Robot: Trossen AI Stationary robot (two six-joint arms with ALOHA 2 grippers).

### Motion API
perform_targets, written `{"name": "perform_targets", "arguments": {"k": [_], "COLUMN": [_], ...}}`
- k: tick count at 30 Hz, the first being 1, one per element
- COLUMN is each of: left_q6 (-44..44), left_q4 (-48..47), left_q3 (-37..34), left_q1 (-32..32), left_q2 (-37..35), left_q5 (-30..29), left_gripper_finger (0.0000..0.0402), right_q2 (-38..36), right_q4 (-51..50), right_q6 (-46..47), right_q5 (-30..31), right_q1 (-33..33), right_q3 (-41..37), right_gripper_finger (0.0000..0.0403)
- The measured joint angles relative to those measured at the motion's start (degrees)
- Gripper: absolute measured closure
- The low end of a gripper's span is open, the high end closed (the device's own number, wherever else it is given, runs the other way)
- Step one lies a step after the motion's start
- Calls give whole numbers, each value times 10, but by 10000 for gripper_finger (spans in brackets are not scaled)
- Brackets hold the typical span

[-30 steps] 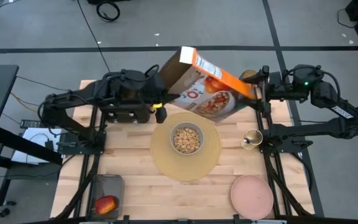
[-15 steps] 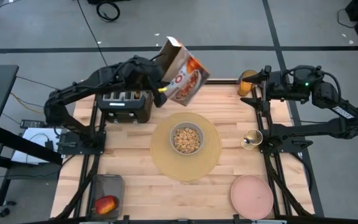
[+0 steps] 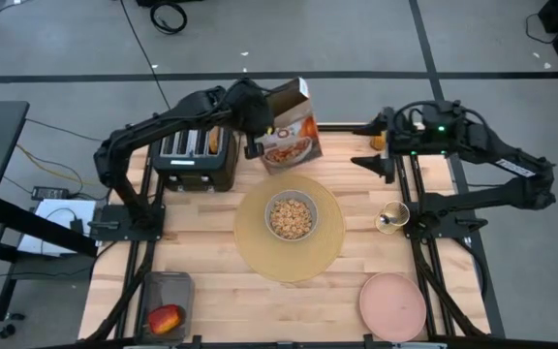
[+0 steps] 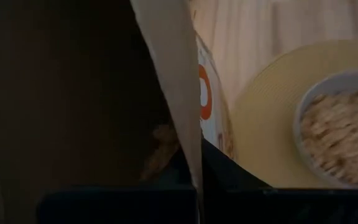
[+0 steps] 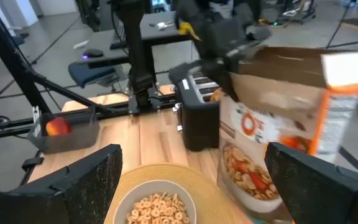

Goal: Arrange a breakfast setting
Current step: Pour the cereal into the gray bowl

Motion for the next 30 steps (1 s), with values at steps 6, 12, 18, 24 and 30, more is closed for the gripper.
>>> {"name": "perform_targets", "arguments": {"k": [6, 12, 18, 24, 30], "left_q6": [51, 83, 87, 72, 51], "left_q4": [14, 22, 38, 61, 101], "left_q3": [0, 1, 1, 1, 1], "left_q1": [21, 21, 20, 20, 19], "left_q2": [34, 40, 36, 35, 28], "left_q5": [-12, -25, -29, -29, -29], "left_gripper_finger": [393, 387, 354, 297, 245], "right_q2": [39, 67, 84, 85, 84], "right_q4": [36, 51, 52, 50, 51], "right_q6": [-13, -18, -32, -50, -58], "right_q5": [-20, -32, -32, -29, -28], "right_q1": [0, 0, 0, 0, -3], "right_q3": [0, 0, 0, 0, 0], "right_gripper_finger": [8, 7, 7, 7, 7]}}
